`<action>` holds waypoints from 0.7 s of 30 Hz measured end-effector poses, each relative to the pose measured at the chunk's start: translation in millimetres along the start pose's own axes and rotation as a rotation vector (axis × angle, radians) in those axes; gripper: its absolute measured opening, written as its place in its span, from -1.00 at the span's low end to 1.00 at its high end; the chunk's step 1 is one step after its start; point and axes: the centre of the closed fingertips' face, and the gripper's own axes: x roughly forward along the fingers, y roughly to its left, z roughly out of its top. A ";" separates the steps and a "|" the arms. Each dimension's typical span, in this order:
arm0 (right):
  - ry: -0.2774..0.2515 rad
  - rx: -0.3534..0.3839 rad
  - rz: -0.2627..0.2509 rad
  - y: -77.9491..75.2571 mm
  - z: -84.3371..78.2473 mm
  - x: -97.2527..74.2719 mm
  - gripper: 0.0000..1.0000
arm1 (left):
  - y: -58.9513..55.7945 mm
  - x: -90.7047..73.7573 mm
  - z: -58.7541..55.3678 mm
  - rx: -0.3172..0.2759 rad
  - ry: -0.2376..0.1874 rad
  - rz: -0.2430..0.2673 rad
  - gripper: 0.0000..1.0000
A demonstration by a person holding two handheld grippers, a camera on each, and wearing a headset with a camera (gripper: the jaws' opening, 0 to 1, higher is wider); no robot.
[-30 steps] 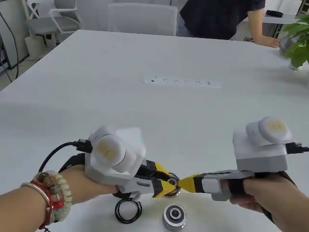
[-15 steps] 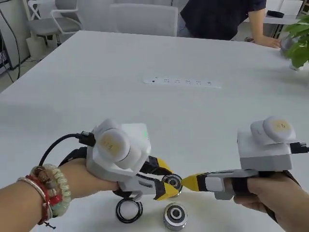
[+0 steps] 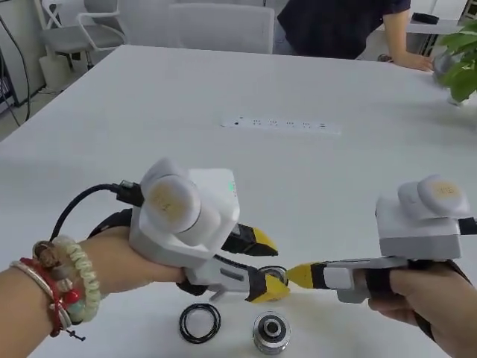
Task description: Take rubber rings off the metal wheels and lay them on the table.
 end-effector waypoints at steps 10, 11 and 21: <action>-0.020 0.016 -0.009 -4.6 3.9 -3.6 -1.00 | -1.6 -15.8 16.4 0.032 -0.012 -0.013 -0.19; -0.023 0.017 -0.009 -5.5 4.3 -4.3 -1.00 | -0.9 -18.6 18.7 0.035 -0.014 -0.012 -0.16; -0.043 0.020 -0.008 -5.5 8.3 -6.8 -1.00 | 9.0 -46.1 33.9 0.070 -0.036 0.043 0.09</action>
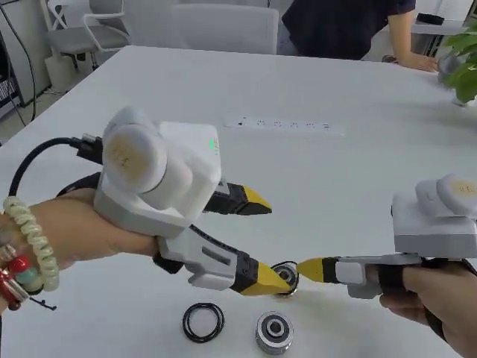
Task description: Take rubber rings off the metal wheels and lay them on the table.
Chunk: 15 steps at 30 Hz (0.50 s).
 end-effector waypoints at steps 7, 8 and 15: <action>-0.009 -0.012 0.001 0.2 2.8 -1.5 -1.00 | 4.2 -23.1 -5.1 -0.013 0.007 0.042 0.18; -0.010 -0.011 0.001 0.0 3.2 -1.9 -1.00 | 5.1 -27.4 -7.5 -0.020 0.011 0.051 0.22; -0.017 -0.007 0.004 -0.8 4.2 -3.7 -1.00 | 9.3 -53.4 -12.4 -0.053 -0.001 0.115 0.41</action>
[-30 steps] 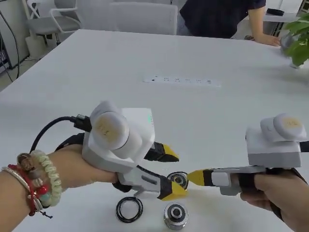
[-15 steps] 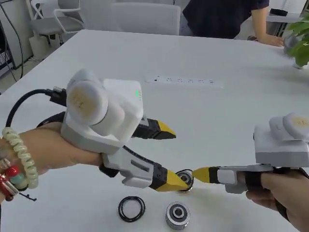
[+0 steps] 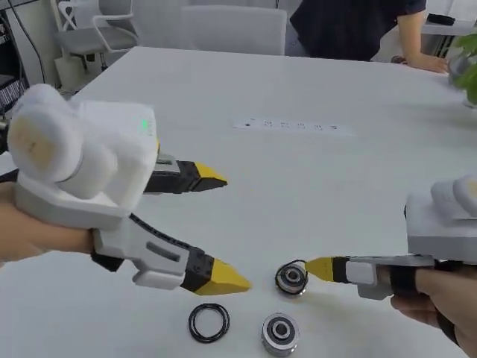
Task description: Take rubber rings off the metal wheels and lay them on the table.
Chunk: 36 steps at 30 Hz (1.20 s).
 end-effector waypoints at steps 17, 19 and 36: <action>-0.097 0.063 0.004 5.4 15.2 -13.5 -1.00 | 5.7 -53.4 -27.9 -0.085 0.013 0.137 0.49; -0.099 0.059 0.003 6.2 15.8 -14.1 -1.00 | 6.5 -58.8 -32.3 -0.094 0.019 0.156 0.51; -0.123 0.005 0.070 36.9 31.1 -10.1 -1.00 | -11.7 -85.6 -76.2 -0.245 0.048 0.247 0.51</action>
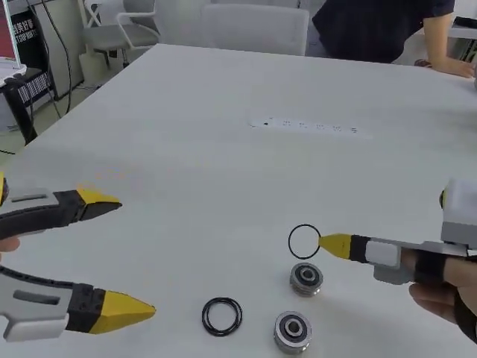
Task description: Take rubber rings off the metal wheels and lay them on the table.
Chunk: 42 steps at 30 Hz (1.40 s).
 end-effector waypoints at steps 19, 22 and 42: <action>0.074 -0.067 0.121 46.0 -10.4 25.3 -1.00 | -15.9 2.4 -21.4 -0.104 -0.007 0.016 0.50; 0.100 -0.080 0.141 53.0 -16.8 30.8 -1.00 | -17.4 2.6 -21.2 -0.104 -0.008 0.008 0.50; 0.284 -0.174 0.236 83.3 -65.6 57.4 -1.00 | -22.3 6.1 -29.6 -0.133 0.011 -0.005 0.54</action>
